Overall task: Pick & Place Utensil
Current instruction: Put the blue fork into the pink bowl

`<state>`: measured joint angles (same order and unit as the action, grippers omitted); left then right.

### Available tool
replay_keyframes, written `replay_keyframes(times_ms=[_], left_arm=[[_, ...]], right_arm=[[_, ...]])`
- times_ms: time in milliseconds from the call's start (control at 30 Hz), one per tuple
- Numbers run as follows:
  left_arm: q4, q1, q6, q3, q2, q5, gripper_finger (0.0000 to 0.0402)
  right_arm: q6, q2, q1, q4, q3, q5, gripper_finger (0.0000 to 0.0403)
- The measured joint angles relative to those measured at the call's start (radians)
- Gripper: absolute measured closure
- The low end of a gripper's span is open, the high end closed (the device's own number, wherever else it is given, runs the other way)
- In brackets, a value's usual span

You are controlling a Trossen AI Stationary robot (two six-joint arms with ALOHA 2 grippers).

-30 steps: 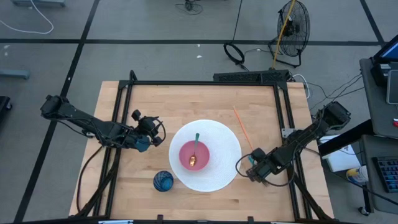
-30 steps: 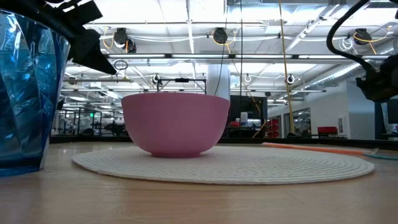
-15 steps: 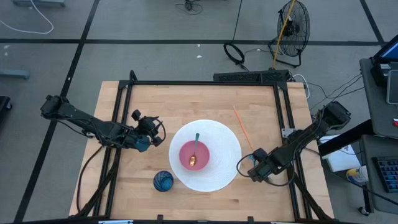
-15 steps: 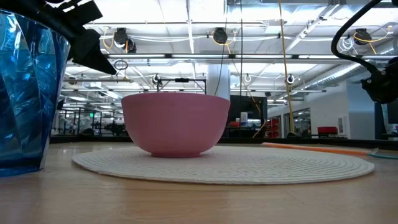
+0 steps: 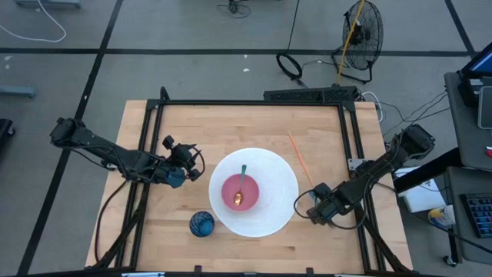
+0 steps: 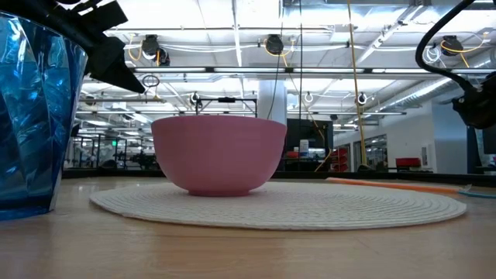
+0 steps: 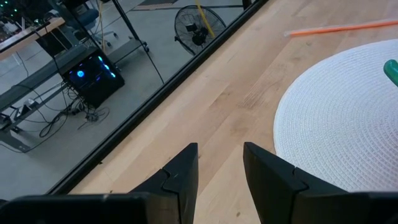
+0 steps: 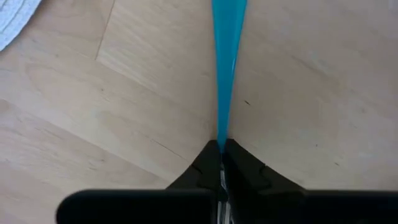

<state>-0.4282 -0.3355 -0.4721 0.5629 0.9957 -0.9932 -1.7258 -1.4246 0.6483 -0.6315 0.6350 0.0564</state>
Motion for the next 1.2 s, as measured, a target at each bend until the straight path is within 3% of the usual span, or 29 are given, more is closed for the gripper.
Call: replay_keyframes(times_ms=[233, 467, 733, 1200], left_arm=[[0.002, 0.000, 0.000, 0.000, 0.000, 0.000, 0.0268], [0.004, 0.000, 0.000, 0.000, 0.000, 0.000, 0.0268], [0.006, 0.000, 0.000, 0.000, 0.000, 0.000, 0.0268], [0.014, 0.000, -0.002, 0.000, 0.000, 0.000, 0.0268]], right_arm=[[0.037, 0.048, 0.003, 0.020, 0.009, -0.063, 0.0401], [0.099, 0.129, 0.000, 0.042, 0.009, -0.279, 0.0402], [0.186, 0.160, 0.001, 0.077, 0.010, -0.382, 0.0402], [0.473, 0.168, -0.001, 0.270, 0.011, -0.642, 0.0403]])
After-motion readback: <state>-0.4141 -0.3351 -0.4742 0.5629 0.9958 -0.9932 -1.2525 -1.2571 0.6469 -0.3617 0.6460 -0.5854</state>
